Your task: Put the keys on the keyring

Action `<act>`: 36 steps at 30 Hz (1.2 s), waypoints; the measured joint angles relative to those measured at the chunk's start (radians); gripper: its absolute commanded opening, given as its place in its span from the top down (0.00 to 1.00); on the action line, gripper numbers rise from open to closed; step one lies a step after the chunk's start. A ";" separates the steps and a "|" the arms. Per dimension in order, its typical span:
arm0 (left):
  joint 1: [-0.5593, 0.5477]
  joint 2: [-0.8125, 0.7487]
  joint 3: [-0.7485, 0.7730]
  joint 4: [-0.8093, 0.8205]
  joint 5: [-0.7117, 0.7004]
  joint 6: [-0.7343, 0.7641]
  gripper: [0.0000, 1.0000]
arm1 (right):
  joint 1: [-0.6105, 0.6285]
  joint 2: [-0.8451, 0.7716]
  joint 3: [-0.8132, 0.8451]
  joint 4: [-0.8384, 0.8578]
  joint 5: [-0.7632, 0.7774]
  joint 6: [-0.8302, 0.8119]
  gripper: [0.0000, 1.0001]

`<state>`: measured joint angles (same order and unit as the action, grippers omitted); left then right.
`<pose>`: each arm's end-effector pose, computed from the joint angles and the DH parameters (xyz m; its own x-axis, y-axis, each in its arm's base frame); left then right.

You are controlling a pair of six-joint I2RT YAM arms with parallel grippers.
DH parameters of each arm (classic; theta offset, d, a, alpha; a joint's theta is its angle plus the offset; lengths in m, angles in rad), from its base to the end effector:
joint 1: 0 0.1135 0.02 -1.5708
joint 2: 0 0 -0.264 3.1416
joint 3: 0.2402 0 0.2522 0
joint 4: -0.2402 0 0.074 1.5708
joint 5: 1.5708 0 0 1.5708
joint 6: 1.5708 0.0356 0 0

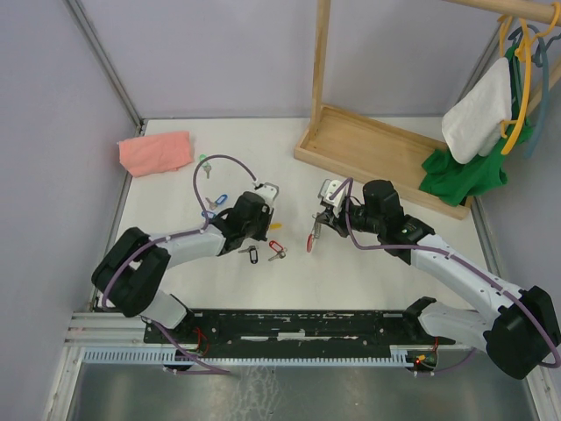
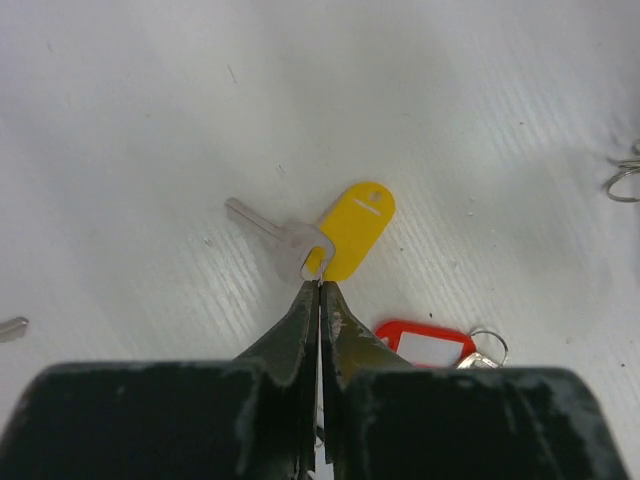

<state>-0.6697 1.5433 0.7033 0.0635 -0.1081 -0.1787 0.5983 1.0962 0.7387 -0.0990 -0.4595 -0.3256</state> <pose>0.2368 -0.1826 0.1584 -0.6396 0.2811 -0.7155 0.4503 0.8914 -0.0524 0.1935 0.1510 0.2721 -0.0784 -0.4004 -0.9130 -0.9065 0.4098 -0.1019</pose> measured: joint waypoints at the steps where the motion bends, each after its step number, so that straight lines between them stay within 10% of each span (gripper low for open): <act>1: 0.000 -0.024 -0.006 0.000 0.000 0.014 0.97 | 0.000 0.000 0.000 0.000 -0.004 0.000 0.99; 16: 0.000 -0.316 -0.044 0.177 0.044 0.306 0.97 | 0.000 -0.042 0.000 0.000 -0.041 -0.017 0.99; 36: 0.001 -0.443 -0.199 0.409 0.493 0.774 0.97 | 0.000 -0.004 0.006 0.034 -0.211 -0.299 0.99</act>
<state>-0.6689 1.1007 0.5045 0.4721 0.3847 0.5949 0.5983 1.0924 0.7444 -0.0650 -0.6708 -0.6247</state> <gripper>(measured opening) 0.036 0.016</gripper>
